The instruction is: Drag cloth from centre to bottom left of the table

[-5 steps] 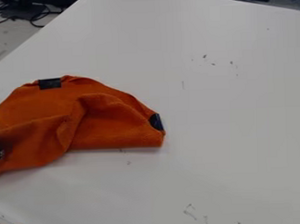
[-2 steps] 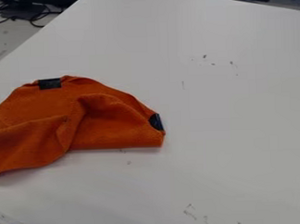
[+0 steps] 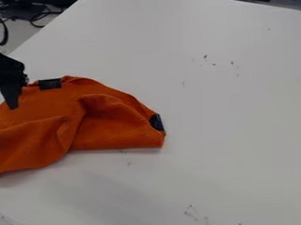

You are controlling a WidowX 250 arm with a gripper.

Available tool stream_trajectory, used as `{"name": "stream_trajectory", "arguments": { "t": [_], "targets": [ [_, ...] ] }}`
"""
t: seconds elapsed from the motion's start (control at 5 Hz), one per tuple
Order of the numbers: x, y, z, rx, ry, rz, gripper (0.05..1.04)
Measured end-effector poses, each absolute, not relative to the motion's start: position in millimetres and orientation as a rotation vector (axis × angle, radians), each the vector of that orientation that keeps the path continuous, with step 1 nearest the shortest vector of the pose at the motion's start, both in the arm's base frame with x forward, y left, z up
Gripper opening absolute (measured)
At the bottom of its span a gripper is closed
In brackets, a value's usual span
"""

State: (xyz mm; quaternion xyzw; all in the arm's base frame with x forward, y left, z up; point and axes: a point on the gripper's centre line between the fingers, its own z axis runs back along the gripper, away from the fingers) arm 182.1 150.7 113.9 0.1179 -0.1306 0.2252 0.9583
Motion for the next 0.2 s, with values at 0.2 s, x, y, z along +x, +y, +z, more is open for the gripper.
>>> {"name": "stream_trajectory", "arguments": {
  "t": [0.2],
  "targets": [
    [193.6, 140.3, 93.9, 0.119, -0.248, 0.384, 1.001]
  ]
}}
